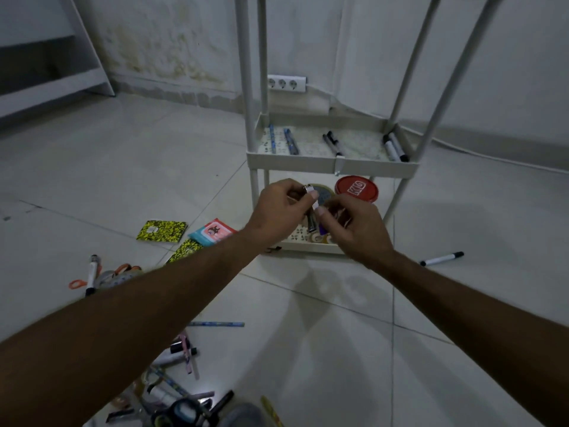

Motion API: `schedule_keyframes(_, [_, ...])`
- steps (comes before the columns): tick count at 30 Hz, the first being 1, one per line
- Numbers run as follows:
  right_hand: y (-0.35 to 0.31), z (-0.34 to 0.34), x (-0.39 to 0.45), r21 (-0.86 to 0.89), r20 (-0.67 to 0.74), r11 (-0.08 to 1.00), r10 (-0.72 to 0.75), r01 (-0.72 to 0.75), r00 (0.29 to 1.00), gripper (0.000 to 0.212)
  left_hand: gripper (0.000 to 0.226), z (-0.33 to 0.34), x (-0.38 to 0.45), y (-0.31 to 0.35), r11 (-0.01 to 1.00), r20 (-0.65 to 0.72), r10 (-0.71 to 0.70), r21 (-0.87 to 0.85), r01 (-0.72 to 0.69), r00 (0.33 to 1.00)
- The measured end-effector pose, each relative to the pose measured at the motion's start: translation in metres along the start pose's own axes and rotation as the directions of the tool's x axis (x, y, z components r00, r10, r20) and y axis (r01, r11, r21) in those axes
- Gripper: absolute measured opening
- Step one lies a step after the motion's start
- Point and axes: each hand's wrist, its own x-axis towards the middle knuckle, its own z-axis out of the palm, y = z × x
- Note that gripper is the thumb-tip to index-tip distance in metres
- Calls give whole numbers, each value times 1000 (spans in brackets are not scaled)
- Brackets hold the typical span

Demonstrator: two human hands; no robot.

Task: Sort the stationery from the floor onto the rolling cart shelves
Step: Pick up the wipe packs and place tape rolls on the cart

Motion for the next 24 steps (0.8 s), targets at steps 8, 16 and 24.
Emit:
schedule_keyframes(8, [-28,-44,22,-154,-92,988,-15,1,996,22,23,5,24,73,992,-22,82,-90,-84,996])
schedule_keyframes(16, [-60,-99,63,-116,-357,993,-42,1,933,10,31,-4,45,148,950,44,306,-78,-302,951])
schedule_keyframes(24, [-117,-161,104,-1,-401,988,-142,154,905,20,23,-15,65,248,920,10,334,-223,-323,943])
